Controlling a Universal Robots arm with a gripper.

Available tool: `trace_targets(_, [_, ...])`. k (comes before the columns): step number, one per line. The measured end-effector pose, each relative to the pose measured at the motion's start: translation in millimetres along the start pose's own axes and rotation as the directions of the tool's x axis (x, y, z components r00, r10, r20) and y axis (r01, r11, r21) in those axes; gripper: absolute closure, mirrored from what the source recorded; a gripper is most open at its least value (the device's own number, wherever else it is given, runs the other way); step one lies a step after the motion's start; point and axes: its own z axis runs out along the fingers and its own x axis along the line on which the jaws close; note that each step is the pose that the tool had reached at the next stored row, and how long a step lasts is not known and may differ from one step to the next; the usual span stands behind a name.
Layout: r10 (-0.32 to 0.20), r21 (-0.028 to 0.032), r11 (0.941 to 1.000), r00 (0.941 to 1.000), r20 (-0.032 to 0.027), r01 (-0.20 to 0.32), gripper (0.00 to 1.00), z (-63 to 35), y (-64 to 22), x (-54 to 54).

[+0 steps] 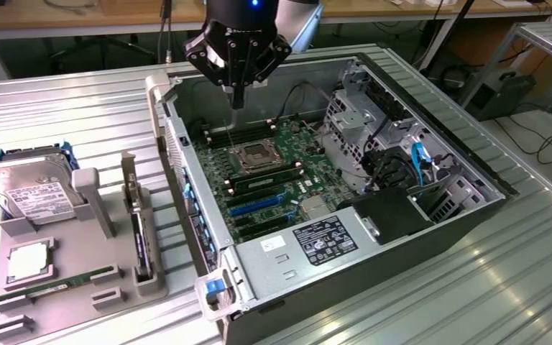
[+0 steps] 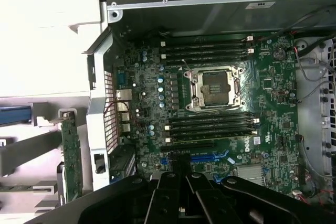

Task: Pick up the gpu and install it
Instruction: 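Reach for the gpu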

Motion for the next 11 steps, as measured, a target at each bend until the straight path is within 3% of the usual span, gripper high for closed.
trace_targets(11, [0.0,0.0,1.0,1.0,0.0,0.0,0.89,-0.1,-0.3,3.8])
